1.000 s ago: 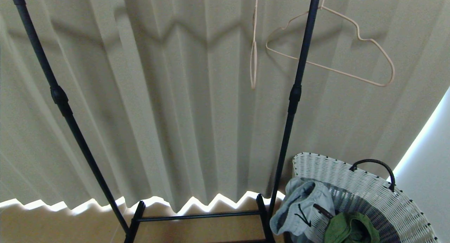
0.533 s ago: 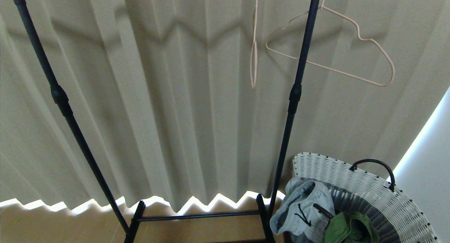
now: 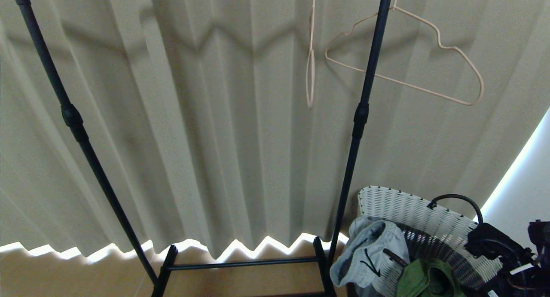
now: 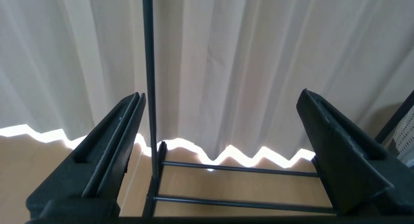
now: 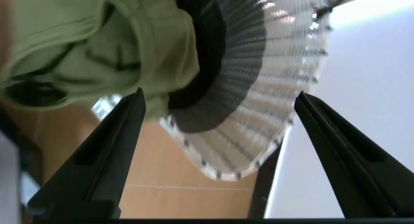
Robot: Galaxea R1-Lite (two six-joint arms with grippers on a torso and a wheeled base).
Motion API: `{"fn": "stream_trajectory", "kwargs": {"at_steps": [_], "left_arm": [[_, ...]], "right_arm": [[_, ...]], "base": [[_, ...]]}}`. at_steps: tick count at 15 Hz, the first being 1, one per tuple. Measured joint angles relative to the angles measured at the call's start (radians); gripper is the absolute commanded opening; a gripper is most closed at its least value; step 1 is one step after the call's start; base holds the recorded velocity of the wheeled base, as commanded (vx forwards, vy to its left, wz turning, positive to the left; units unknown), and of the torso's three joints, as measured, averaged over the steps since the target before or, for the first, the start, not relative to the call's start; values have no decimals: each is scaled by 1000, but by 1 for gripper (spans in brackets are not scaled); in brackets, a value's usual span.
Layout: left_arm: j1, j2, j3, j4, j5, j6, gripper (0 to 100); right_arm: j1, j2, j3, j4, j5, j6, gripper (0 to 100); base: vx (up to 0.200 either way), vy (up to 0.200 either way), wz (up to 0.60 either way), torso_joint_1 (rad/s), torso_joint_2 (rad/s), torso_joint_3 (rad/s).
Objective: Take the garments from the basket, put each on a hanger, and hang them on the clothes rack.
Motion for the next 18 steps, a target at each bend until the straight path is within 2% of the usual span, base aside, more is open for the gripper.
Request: {"fn": "stream_trajectory", "kwargs": {"at_steps": [2, 8, 11, 15, 16, 18], "left_arm": [[0, 0, 0, 0, 0, 0, 100], [0, 0, 0, 0, -3, 0, 100], [0, 0, 0, 0, -3, 0, 100], [0, 0, 0, 0, -2, 0, 100], [0, 0, 0, 0, -2, 0, 100], [0, 0, 0, 0, -2, 0, 100]], "right_arm": [[-5, 123, 10, -115, 17, -19, 100], [4, 219, -6, -156, 74, -24, 100], [4, 254, -10, -223, 73, -24, 100], [-4, 347, 20, -425, 35, -24, 100], [-7, 363, 34, -460, 26, -25, 0], [-10, 383, 57, -496, 24, -26, 0]], "base": [[0, 0, 0, 0, 0, 0], [0, 0, 0, 0, 0, 0], [0, 0, 0, 0, 0, 0], [0, 0, 0, 0, 0, 0], [0, 0, 0, 0, 0, 0], [0, 0, 0, 0, 0, 0]]}}
